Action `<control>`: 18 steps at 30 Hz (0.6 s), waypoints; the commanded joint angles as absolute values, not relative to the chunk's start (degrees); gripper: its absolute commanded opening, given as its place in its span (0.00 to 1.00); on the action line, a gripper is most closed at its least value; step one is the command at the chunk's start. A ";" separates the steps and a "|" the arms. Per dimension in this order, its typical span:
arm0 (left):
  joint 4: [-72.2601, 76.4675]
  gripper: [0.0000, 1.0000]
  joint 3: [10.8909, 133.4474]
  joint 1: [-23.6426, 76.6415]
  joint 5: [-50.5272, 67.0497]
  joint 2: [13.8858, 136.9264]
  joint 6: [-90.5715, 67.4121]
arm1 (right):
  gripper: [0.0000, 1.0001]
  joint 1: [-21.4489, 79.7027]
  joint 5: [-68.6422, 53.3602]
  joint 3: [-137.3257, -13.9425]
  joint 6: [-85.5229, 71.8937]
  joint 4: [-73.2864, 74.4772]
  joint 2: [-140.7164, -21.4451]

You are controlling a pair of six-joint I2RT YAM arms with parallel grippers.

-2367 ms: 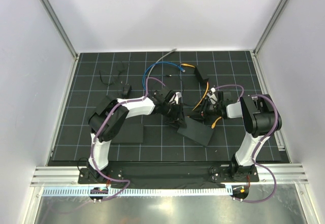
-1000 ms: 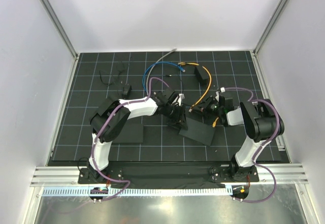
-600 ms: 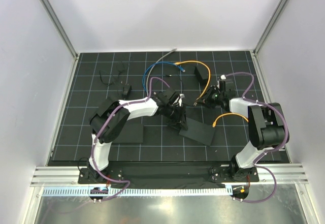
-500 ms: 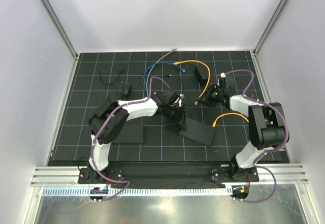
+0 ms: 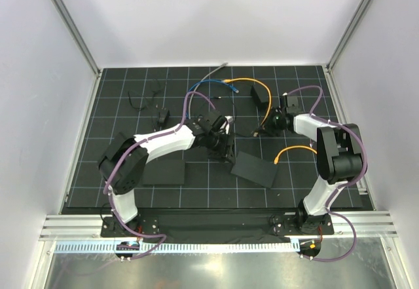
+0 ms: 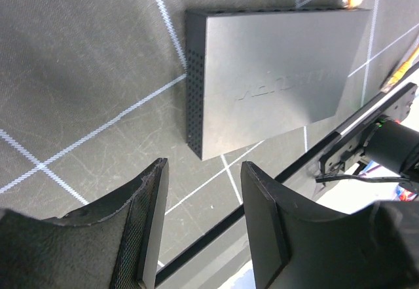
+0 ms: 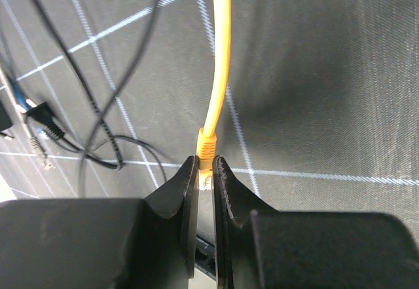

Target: Pull the plug from the switch port

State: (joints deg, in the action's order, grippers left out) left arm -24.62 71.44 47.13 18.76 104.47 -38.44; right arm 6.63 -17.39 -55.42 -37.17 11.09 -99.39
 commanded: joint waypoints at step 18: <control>-24.87 0.52 69.70 47.02 19.16 101.07 -37.79 | 0.35 6.59 -14.77 -57.48 -35.51 17.04 -98.09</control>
